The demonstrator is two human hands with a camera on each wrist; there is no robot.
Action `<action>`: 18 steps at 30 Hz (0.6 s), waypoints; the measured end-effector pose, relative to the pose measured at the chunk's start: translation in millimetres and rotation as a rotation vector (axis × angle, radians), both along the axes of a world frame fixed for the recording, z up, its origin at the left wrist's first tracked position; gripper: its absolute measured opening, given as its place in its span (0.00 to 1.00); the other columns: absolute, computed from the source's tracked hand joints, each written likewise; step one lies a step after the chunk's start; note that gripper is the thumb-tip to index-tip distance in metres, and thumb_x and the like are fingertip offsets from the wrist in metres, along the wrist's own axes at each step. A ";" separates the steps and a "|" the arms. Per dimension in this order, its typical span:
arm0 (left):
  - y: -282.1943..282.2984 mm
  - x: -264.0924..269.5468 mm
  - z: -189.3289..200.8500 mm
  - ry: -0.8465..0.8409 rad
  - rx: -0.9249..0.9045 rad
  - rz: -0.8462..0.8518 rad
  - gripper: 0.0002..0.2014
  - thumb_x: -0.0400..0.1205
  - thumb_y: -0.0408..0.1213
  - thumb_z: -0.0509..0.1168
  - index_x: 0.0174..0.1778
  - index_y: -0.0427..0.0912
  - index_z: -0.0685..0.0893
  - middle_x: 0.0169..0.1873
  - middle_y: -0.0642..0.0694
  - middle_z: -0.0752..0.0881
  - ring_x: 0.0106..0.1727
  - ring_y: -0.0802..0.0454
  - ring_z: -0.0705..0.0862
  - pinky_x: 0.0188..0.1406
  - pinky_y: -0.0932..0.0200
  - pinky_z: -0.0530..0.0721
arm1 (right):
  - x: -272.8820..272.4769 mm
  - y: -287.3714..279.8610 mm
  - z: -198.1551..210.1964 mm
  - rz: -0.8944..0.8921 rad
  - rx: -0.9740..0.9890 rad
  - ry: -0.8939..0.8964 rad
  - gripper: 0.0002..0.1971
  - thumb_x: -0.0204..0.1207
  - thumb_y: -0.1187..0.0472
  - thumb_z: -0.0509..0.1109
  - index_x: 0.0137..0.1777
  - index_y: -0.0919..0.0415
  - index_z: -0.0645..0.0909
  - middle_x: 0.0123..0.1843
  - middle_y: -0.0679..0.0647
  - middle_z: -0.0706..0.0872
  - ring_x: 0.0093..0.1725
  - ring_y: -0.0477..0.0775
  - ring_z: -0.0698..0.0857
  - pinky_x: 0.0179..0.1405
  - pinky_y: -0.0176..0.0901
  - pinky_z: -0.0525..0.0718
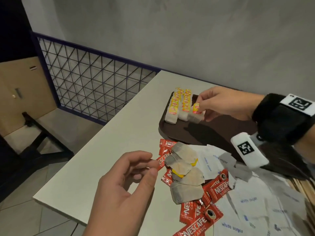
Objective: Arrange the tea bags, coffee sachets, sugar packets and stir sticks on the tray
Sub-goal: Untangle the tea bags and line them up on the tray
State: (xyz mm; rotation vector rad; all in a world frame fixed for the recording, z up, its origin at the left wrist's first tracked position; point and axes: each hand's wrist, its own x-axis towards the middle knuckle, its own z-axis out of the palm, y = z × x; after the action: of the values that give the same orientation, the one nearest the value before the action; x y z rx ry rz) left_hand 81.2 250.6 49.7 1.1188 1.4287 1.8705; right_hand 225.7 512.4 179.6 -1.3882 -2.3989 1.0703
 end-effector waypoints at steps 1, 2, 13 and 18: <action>-0.3 0.2 -0.4 0.006 0.005 0.011 0.15 0.68 0.54 0.72 0.49 0.58 0.89 0.46 0.47 0.94 0.48 0.40 0.92 0.59 0.33 0.86 | -0.1 7.0 -3.5 -0.027 -0.046 -0.019 0.07 0.82 0.70 0.69 0.42 0.69 0.82 0.45 0.70 0.84 0.44 0.63 0.85 0.55 0.57 0.89; 0.1 0.4 -0.3 0.012 0.006 0.018 0.15 0.66 0.55 0.72 0.47 0.57 0.90 0.44 0.47 0.94 0.47 0.40 0.92 0.58 0.33 0.87 | -1.1 13.0 -7.4 -0.045 -0.091 -0.041 0.05 0.82 0.70 0.68 0.46 0.70 0.83 0.48 0.74 0.86 0.46 0.66 0.88 0.57 0.59 0.90; 7.7 -3.3 -2.3 0.085 -0.016 0.032 0.16 0.64 0.56 0.71 0.41 0.52 0.92 0.37 0.44 0.92 0.42 0.37 0.91 0.45 0.48 0.87 | -31.3 44.4 -26.4 -0.159 -0.174 -0.106 0.08 0.84 0.69 0.67 0.61 0.70 0.80 0.59 0.74 0.88 0.48 0.65 0.94 0.45 0.50 0.94; 7.5 -1.4 0.0 0.103 -0.024 0.040 0.14 0.66 0.56 0.70 0.42 0.53 0.91 0.38 0.46 0.92 0.43 0.41 0.90 0.47 0.45 0.88 | -19.5 31.4 -13.7 -0.104 0.153 -0.256 0.12 0.83 0.58 0.72 0.62 0.63 0.80 0.51 0.63 0.90 0.44 0.61 0.92 0.37 0.46 0.91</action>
State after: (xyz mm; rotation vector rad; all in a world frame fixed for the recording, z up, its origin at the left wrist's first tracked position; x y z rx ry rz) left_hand 79.7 258.1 49.7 1.1985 1.5369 1.8415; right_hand 206.2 543.8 165.9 -1.6609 -2.4839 0.7047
